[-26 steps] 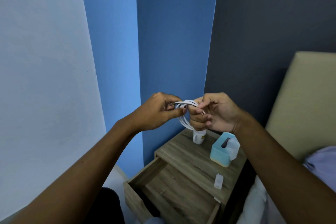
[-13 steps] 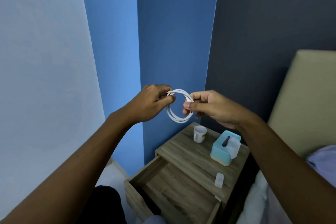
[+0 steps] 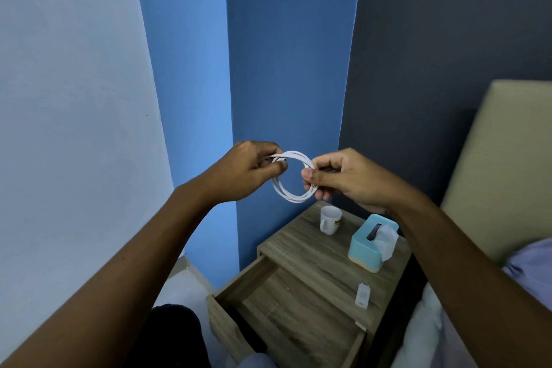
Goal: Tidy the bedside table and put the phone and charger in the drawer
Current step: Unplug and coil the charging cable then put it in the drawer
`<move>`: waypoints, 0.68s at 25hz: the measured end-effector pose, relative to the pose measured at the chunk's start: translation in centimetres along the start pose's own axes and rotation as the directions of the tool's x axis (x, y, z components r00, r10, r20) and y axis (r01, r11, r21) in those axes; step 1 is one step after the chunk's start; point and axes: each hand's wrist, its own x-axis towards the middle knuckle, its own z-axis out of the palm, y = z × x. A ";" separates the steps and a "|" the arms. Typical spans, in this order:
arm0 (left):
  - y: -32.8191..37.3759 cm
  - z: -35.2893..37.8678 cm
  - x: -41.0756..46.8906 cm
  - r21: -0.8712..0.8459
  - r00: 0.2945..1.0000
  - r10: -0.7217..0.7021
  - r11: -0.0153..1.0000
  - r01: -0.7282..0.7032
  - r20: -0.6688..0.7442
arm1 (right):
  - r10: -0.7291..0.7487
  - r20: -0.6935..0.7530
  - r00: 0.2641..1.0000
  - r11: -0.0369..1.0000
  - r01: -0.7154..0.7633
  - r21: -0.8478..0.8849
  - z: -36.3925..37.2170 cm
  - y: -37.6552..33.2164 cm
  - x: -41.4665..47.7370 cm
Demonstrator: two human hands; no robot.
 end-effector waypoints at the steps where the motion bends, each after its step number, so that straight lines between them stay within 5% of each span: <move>1: -0.1 -0.2 0.0 -0.035 1.000 -0.005 0.999 0.005 0.009 | 0.002 0.005 1.000 0.999 -0.003 0.053 0.0 0.2 0.0; 8: 0.0 -0.7 0.0 -0.083 0.999 0.015 0.996 -0.011 0.049 | 0.058 0.093 0.994 0.975 -0.076 0.209 0.5 0.6 -0.1; 17: -0.6 0.1 -0.2 -0.045 0.999 -0.013 0.999 0.015 0.046 | 0.082 0.038 0.996 0.988 -0.087 0.131 1.4 0.7 -0.1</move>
